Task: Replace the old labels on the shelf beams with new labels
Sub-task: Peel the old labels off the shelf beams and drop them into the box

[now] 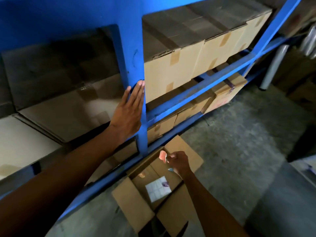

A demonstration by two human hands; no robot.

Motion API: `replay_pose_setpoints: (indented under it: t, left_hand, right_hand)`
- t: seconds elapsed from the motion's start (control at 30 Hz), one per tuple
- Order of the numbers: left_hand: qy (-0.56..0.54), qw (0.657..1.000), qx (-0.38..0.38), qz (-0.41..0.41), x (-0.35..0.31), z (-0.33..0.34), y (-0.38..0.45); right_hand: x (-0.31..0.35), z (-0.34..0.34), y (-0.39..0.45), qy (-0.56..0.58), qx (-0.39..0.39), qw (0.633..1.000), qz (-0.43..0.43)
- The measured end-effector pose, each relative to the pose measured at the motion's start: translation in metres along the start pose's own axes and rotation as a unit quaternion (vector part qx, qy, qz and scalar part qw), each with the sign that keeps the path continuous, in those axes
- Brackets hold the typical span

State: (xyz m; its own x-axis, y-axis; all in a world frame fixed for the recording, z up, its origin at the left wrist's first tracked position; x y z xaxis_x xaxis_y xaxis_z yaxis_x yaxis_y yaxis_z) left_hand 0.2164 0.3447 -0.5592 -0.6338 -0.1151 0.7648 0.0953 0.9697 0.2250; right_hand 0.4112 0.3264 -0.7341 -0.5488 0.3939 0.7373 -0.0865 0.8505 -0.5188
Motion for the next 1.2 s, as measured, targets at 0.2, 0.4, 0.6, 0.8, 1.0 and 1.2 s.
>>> replay_pose_setpoints:
  t: [0.2, 0.4, 0.6, 0.8, 1.0, 1.2]
  left_hand:
    - [0.0, 1.0, 0.01, 0.019, 0.002, 0.003, 0.0]
    - [-0.021, 0.999, 0.031, 0.031, 0.002, 0.007, 0.001]
    - [-0.101, 0.991, 0.077, 0.042, -0.005, -0.015, 0.002]
    - [-0.305, 0.926, 0.136, 0.177, -0.085, -0.083, 0.006]
    - [-0.385, 0.87, 0.055, 0.304, -0.183, -0.204, 0.006]
    - [-0.453, 0.802, -0.066, 0.384, -0.262, -0.34, -0.012]
  right_hand:
    - [-0.01, 0.003, -0.003, 0.044, -0.057, 0.996, 0.047]
    - [-0.019, -0.016, -0.01, 0.052, -0.08, 0.993, 0.067]
    - [-0.034, -0.063, -0.023, 0.073, -0.117, 0.988, 0.07]
    - [-0.045, -0.134, -0.053, 0.067, -0.162, 0.983, 0.054]
    - [-0.075, -0.235, -0.107, 0.04, -0.269, 0.961, 0.052]
    - [-0.126, -0.357, -0.207, 0.027, -0.41, 0.91, 0.062]
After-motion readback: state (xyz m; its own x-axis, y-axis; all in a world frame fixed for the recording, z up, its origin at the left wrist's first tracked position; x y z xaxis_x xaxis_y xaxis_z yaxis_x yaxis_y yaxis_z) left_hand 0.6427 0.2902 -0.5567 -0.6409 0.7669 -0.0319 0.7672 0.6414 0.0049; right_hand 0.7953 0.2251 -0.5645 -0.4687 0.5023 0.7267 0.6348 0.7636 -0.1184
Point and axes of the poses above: each hand's wrist, its own y-axis towards the middle knuckle, its own z-axis out of the palm, x = y × z, the point moved 5 cm from there along y, towards the middle knuckle, and after that the axes turned 12 degrees about y, right-handed, at the moved point
